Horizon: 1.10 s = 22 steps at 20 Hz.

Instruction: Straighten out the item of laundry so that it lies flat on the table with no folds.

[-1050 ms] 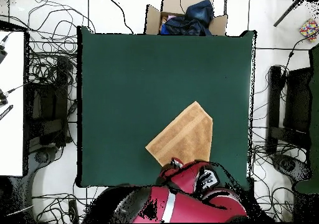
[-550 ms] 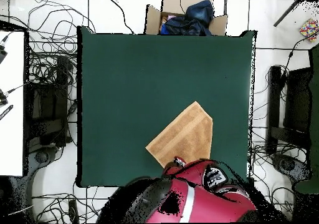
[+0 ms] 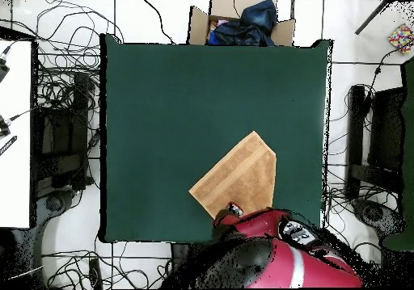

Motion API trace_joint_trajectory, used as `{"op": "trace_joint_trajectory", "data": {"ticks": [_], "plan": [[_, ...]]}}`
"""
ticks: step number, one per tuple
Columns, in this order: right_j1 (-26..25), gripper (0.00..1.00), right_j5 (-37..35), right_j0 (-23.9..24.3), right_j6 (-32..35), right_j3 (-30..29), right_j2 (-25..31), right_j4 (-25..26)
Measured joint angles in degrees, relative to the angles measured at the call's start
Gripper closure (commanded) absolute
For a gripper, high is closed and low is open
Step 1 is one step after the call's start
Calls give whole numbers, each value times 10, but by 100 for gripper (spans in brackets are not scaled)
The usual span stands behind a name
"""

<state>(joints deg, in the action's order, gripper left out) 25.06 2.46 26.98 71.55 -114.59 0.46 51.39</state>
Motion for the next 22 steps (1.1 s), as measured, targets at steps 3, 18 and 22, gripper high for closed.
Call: {"op": "trace_joint_trajectory", "data": {"ticks": [3, 18, 22], "plan": [[3, 100, 0, 30, 0, -9, 20, -1], [1, 100, 0, -63, 0, 0, 8, -113], [1, 100, 0, -106, 0, 4, -9, -161]]}}
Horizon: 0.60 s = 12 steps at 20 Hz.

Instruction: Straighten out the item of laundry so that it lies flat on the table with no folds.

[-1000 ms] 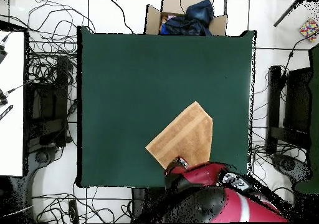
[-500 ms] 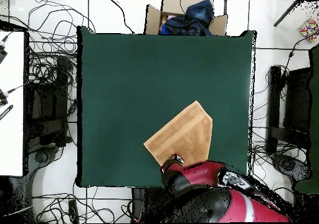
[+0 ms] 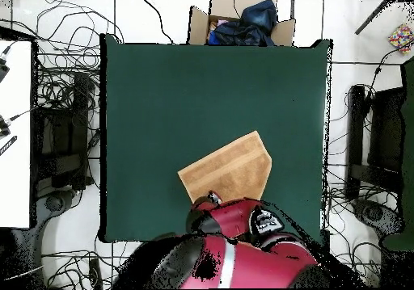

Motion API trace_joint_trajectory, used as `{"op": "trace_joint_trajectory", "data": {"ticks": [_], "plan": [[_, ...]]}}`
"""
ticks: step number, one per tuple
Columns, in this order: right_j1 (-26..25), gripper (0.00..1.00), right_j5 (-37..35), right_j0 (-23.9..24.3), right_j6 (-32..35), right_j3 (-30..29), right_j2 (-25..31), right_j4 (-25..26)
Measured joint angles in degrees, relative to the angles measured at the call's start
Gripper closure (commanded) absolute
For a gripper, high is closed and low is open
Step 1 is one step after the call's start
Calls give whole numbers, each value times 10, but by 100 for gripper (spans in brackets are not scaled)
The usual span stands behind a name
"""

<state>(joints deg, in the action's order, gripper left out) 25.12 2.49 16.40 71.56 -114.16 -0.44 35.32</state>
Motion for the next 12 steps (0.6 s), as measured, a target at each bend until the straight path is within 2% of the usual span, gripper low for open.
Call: {"op": "trace_joint_trajectory", "data": {"ticks": [5, 12], "plan": [[0, 100, 0, -21, 0, 2, -3, -43], [1, 100, 1, -22, 0, 2, -2, -82]]}}
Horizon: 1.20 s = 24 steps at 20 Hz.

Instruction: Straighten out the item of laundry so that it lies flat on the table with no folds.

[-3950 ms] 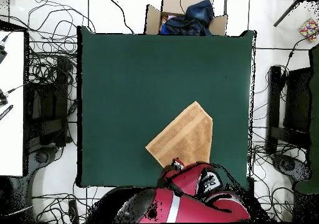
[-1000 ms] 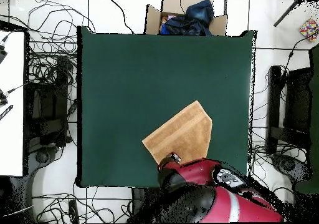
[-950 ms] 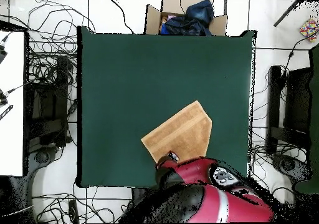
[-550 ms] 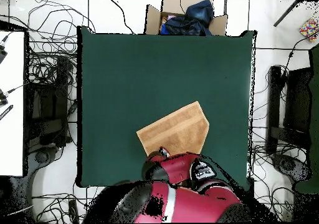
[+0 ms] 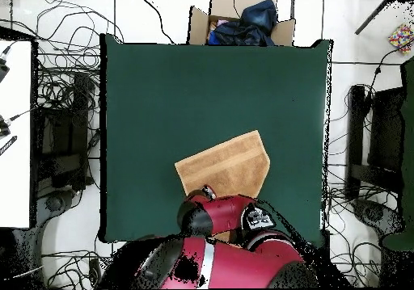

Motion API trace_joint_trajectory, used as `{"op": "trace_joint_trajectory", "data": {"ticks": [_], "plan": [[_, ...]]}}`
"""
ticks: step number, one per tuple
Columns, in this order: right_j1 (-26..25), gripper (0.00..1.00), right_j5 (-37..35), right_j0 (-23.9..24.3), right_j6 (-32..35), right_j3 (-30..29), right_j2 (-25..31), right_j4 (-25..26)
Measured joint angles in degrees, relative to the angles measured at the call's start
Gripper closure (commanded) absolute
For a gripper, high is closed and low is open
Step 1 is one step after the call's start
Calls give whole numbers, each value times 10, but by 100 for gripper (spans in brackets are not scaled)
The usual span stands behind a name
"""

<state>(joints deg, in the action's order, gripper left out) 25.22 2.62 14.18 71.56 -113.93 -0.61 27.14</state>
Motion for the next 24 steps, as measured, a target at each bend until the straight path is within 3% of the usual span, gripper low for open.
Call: {"op": "trace_joint_trajectory", "data": {"ticks": [7, 13, 24], "plan": [[2, 100, 45, 1, 0, 0, 2, -12], [14, 100, 126, 7, 0, 0, 13, -31], [32, 100, 132, 3, 0, 6, 27, -99]]}}
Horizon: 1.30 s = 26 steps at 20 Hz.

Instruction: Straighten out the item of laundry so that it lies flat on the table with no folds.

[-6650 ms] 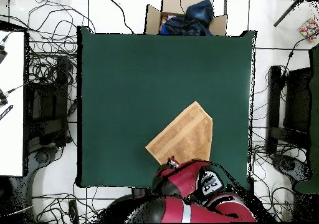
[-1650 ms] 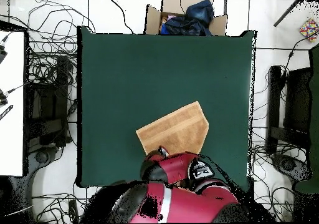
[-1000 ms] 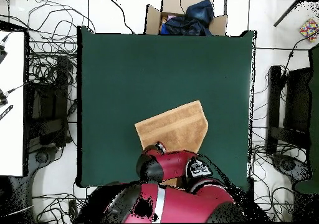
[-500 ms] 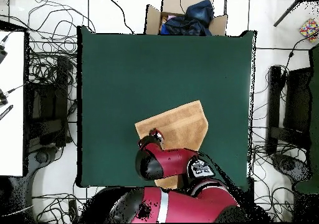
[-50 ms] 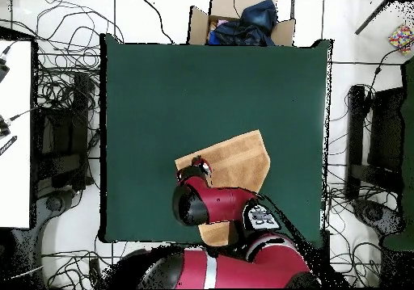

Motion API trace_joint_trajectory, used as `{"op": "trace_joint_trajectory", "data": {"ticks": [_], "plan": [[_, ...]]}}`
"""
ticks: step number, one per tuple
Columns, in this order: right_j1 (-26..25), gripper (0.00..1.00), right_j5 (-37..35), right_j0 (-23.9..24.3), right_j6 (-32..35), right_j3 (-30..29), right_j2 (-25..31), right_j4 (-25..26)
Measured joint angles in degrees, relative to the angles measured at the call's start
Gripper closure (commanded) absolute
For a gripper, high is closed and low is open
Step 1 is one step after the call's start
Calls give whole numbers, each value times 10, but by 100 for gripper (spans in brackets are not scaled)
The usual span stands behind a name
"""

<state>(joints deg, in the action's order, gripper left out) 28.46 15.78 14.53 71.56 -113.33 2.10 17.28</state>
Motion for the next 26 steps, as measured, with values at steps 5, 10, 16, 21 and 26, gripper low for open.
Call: {"op": "trace_joint_trajectory", "data": {"ticks": [5, 10, 16, 21, 26], "plan": [[-4, 100, -30, -7, 0, 9, 0, -30], [-3, 100, -91, -6, 0, 8, 0, -33], [-2, 100, -193, -6, 0, 9, 0, -33], [-3, 100, -221, -6, 0, 9, 0, -33], [-28, 100, -218, -17, 0, 17, -13, -29]]}}
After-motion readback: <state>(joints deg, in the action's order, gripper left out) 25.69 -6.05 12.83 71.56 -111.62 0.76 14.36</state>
